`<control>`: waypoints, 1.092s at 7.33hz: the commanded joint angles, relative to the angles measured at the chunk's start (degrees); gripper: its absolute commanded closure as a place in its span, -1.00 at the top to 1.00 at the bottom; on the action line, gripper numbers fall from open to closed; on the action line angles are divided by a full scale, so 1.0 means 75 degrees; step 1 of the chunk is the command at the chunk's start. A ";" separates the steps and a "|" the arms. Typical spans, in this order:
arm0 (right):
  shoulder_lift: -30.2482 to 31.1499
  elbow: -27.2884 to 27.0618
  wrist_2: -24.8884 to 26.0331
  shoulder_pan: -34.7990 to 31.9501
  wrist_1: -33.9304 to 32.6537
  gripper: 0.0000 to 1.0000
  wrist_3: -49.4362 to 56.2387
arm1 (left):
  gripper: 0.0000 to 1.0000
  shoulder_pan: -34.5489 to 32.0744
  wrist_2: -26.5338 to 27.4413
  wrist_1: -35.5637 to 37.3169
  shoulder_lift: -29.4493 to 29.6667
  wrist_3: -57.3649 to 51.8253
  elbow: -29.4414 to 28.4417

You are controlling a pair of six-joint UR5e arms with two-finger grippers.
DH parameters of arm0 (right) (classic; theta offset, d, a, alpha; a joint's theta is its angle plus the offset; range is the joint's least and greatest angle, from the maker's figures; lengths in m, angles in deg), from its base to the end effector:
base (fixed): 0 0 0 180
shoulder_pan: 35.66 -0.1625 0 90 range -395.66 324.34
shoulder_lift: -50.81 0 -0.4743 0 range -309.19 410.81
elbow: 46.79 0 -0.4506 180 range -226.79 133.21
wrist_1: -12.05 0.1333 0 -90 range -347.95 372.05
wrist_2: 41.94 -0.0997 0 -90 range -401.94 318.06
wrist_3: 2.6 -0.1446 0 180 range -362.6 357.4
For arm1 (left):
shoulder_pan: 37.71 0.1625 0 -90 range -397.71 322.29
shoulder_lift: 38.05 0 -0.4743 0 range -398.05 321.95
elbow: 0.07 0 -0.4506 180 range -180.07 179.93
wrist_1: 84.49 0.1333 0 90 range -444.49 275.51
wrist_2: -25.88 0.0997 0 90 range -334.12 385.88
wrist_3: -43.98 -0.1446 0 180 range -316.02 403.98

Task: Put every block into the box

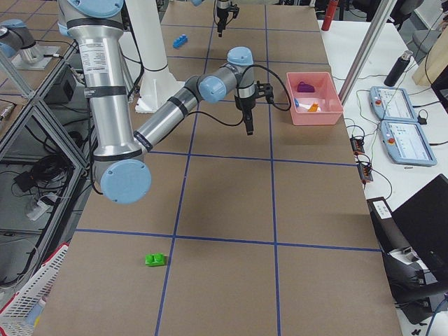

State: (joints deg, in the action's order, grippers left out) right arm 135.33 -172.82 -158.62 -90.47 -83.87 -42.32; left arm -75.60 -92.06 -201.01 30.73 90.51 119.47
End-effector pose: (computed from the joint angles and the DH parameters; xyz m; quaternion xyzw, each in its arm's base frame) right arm -0.2547 -0.4799 0.3830 0.1025 -0.3552 -0.0338 0.9285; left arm 0.2983 -0.3152 0.5873 0.0147 0.3705 0.1173 0.9213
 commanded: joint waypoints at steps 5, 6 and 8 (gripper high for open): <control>0.1329 -0.1021 0.0030 -0.0004 0.0028 0.98 0.0538 | 1.00 0.5191 0.2275 -0.2475 -0.1976 0.0404 0.0161; 0.1329 -0.1021 0.0030 -0.0004 0.0028 0.98 0.0538 | 1.00 0.5563 0.2307 -0.2487 -0.2080 0.0382 0.0371; 0.1282 -0.1021 0.0030 0.0007 0.0028 0.98 0.0526 | 1.00 0.6350 0.2366 -0.2488 -0.2688 0.0335 0.1003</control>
State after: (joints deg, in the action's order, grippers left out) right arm 145.13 -180.47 -158.37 -90.48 -83.70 -38.30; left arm -31.45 -74.92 -219.56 12.99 93.28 124.37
